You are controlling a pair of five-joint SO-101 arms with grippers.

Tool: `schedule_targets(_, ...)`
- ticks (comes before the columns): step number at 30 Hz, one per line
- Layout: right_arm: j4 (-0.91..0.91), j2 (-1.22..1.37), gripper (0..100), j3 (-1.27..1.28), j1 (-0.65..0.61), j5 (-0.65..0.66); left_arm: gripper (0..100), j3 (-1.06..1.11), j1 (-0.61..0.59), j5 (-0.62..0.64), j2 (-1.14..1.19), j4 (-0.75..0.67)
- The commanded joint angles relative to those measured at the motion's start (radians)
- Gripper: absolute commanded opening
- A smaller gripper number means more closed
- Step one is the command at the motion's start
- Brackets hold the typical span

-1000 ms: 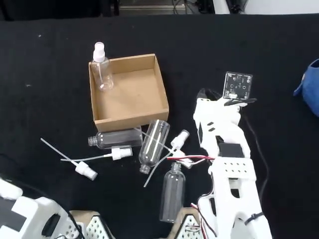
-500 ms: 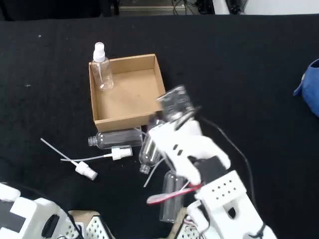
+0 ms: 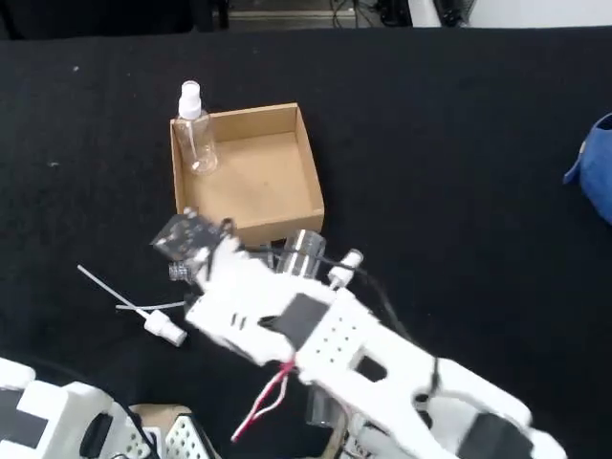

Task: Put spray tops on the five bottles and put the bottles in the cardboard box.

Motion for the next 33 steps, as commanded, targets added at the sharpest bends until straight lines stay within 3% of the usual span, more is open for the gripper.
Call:
schedule_targets(1,-0.1,0.097,12.3,-0.077,-0.1,-0.035,3,-0.064,-0.012,0.055,-0.006,-0.025)
schedule_targets(6,-0.1,0.232,13.1,-0.148,-0.172,-0.04,3,-0.058,-0.012,0.055,-0.005,-0.018)
schedule_targets(19,-0.097,0.478,13.1,-0.321,-0.221,-0.124,3,-0.039,-0.048,0.057,-0.005,-0.02)
schedule_targets(33,-0.095,0.742,13.1,-0.473,-0.209,-0.117,3,-0.024,-0.048,0.051,-0.005,-0.014)
